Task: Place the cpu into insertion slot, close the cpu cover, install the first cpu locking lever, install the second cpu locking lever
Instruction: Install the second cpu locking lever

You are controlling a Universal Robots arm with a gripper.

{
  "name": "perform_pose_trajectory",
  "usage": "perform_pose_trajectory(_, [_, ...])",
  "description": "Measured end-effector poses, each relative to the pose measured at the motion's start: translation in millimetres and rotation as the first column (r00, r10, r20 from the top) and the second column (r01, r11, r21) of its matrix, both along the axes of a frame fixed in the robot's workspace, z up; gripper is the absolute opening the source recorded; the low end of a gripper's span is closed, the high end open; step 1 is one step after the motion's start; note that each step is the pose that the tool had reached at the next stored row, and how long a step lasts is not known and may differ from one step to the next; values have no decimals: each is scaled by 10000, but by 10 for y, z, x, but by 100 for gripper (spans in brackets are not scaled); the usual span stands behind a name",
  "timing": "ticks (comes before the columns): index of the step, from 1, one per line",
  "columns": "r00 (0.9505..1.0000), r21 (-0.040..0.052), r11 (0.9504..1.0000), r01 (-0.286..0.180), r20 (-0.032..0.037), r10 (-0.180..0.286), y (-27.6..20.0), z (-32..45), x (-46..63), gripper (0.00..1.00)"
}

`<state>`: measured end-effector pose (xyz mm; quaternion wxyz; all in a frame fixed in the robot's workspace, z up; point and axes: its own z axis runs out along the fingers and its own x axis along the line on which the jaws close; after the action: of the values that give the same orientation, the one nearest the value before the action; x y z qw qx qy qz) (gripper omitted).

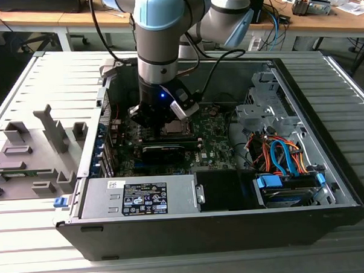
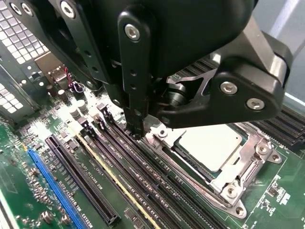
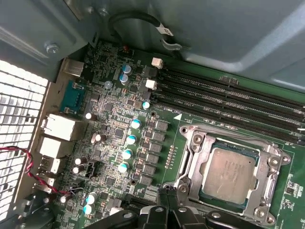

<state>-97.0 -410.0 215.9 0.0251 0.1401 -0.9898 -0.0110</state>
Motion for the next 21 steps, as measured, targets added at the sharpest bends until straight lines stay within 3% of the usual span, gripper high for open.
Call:
perform_pose_trajectory(4, [10000, 7, 10000, 1, -1, -1, 0, 18, 0, 11])
perform_pose_trajectory(6, [10000, 10, 10000, 1, -1, -1, 1, 108, 0, 11])
perform_pose_trajectory(8, [10000, 15, 10000, 1, -3, -1, 1, 308, 24, 11])
perform_pose_trajectory(9, [10000, 13, 10000, 1, -14, -1, 3, 490, 62, 11])
perform_pose_trajectory(10, [9996, 15, 10000, 3, -287, -2, 3, 565, 184, 11])
perform_pose_trajectory(11, [9991, 22, 10000, 1, -419, 0, 2, 560, 243, 11])
perform_pose_trajectory(12, [9987, 28, 10000, 3, -501, -1, 1, 554, 291, 11])
perform_pose_trajectory(14, [9982, 33, 10000, 2, -607, 0, -4, 538, 379, 11])
perform_pose_trajectory(16, [9979, 38, 10000, 2, -643, 1, -36, 503, 421, 11])
perform_pose_trajectory(19, [9979, 39, 10000, 33, -643, -30, -93, 465, 425, 11])
perform_pose_trajectory(21, [9978, 41, 9999, 155, -642, -152, -105, 436, 424, 11])
